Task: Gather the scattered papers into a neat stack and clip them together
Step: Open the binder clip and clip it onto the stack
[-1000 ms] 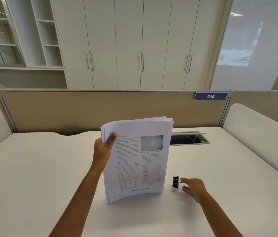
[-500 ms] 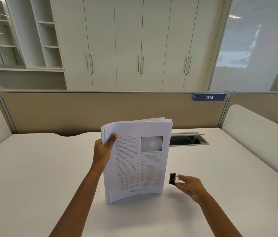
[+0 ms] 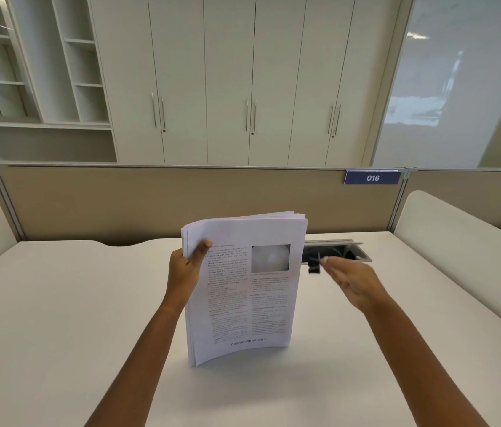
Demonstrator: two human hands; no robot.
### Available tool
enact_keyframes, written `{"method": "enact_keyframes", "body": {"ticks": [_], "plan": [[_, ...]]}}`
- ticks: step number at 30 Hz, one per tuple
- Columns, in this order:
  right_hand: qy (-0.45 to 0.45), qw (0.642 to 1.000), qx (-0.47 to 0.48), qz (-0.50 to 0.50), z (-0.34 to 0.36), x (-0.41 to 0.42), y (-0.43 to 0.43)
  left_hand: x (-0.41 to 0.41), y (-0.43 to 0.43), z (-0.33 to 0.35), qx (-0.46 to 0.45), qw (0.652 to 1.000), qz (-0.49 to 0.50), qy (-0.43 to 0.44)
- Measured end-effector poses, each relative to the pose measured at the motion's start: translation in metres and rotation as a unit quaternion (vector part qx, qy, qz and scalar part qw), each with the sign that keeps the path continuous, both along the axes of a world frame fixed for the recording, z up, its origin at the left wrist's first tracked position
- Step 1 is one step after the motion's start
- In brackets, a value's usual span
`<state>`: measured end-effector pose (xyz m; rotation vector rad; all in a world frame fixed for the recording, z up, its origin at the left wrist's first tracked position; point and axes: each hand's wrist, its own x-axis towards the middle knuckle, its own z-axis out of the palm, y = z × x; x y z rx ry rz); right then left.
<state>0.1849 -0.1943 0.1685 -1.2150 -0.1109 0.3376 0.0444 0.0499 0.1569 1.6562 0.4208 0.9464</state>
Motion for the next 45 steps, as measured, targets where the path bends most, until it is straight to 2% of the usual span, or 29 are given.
{"method": "enact_keyframes", "body": {"ticks": [3,10,14,19,27,31,35,38,41,45], "plan": [[-0.037,0.995,0.08,0.039,0.031,-0.013,0.004,-0.001,-0.001,0.001,-0.007,1.0,-0.014,-0.007],[-0.082,0.972,0.165,0.143,0.068,-0.064,0.033,0.0,0.0,0.001,-0.014,1.0,-0.025,-0.012],[-0.048,0.971,0.128,0.197,0.044,-0.089,0.055,0.0,0.0,0.001,-0.013,1.0,-0.024,-0.015],[0.019,0.981,0.1,0.162,0.018,-0.095,0.074,0.0,0.0,0.001,-0.004,1.0,-0.022,-0.008],[-0.035,0.975,0.111,0.191,0.041,-0.088,0.077,0.001,0.0,0.001,-0.005,1.0,-0.016,-0.013],[-0.046,0.976,0.071,0.199,0.049,-0.083,0.077,0.001,0.001,0.0,-0.004,1.0,-0.02,-0.01],[-0.112,0.974,-0.005,0.197,0.053,-0.083,0.081,-0.001,-0.001,0.001,-0.006,1.0,-0.026,-0.007],[-0.205,0.96,-0.091,0.166,0.058,-0.081,0.085,-0.005,-0.006,0.005,-0.014,0.999,-0.041,-0.023],[-0.326,0.919,-0.185,0.124,0.065,-0.08,0.089,-0.007,-0.008,0.008,-0.01,0.999,-0.038,-0.017],[-0.444,0.856,-0.252,0.078,0.075,-0.08,0.091,-0.005,-0.01,0.008,0.013,0.999,-0.03,-0.022]]}}
